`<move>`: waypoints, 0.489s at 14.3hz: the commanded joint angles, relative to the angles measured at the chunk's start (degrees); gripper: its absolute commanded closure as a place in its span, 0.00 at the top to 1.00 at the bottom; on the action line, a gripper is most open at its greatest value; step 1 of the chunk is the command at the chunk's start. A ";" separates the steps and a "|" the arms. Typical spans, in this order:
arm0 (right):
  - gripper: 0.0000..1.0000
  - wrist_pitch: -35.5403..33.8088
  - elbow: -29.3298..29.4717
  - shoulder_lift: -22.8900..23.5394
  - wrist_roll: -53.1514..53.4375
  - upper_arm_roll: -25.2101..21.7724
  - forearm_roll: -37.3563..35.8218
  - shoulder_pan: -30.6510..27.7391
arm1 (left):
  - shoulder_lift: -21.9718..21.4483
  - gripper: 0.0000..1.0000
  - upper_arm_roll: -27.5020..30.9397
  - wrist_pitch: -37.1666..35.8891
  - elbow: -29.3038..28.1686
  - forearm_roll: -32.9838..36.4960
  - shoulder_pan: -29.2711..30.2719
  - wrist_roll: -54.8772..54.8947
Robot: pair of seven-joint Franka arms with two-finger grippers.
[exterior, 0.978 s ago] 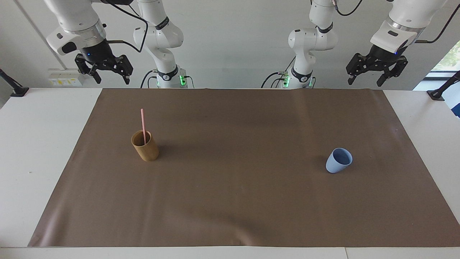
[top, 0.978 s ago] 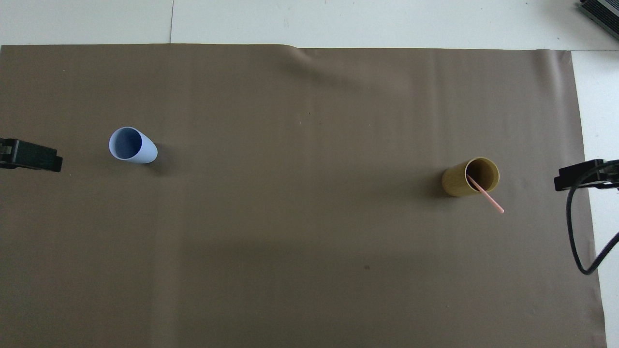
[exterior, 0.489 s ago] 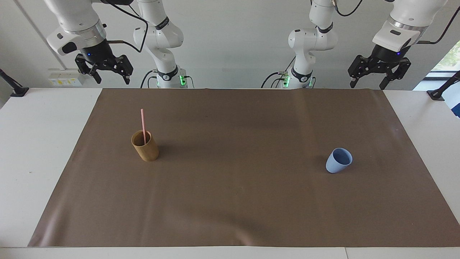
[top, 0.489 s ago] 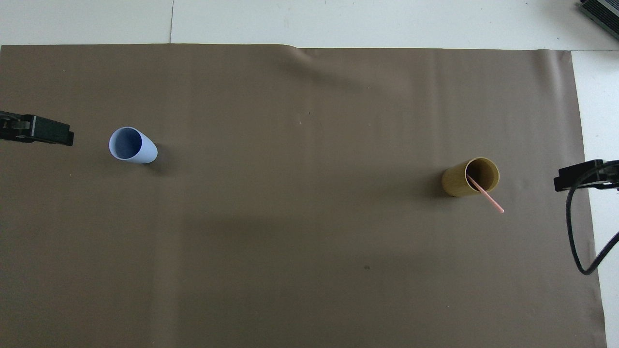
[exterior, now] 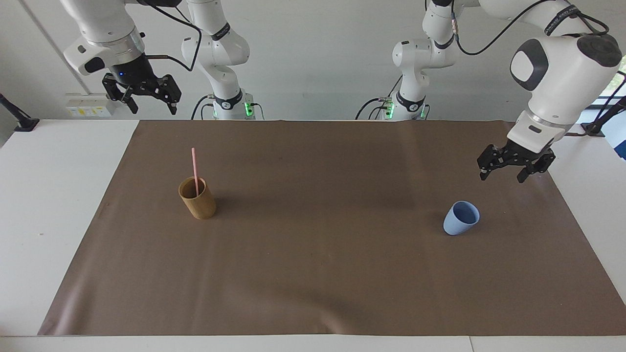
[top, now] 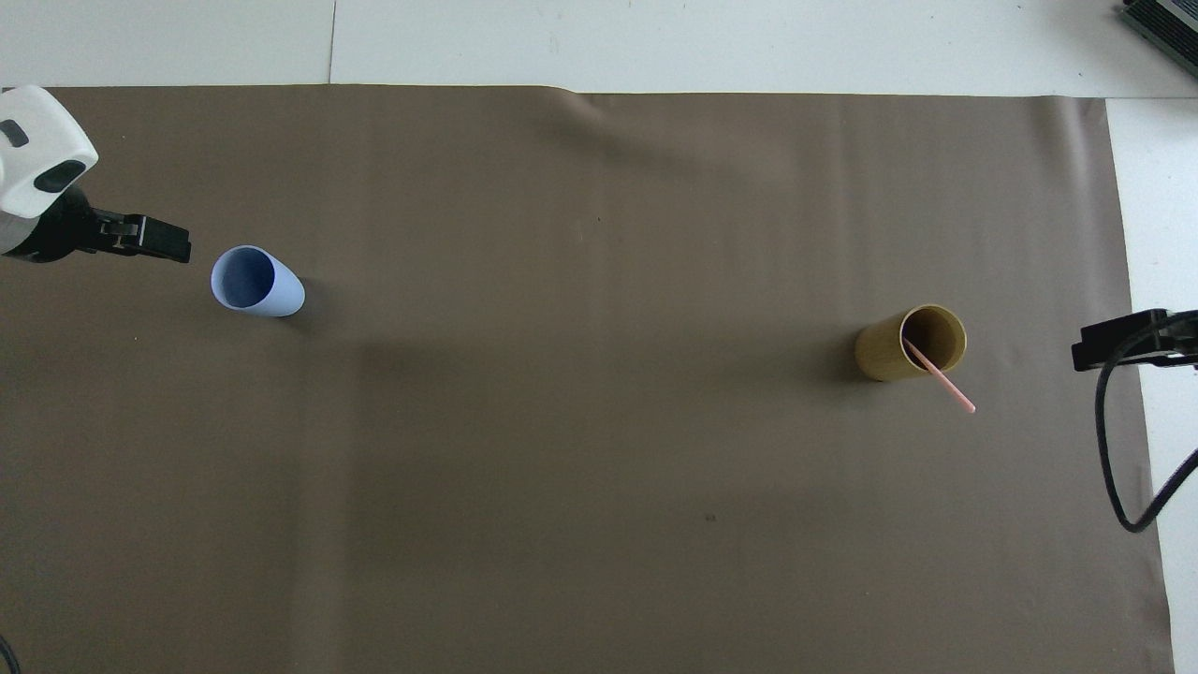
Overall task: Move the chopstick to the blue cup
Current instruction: 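Reach the left gripper to the blue cup and grasp its rim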
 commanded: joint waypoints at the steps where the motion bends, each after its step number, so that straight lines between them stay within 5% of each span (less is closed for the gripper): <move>1: 1.00 0.09 -1.60 -1.39 0.00 0.26 1.53 -0.89 | 0.58 1.00 -0.52 3.87 -3.48 -0.21 1.47 1.38; 7: 1.00 0.18 -2.04 -1.83 0.00 0.26 1.53 -0.89 | 4.71 1.00 -0.52 11.07 -7.17 -1.97 1.47 1.38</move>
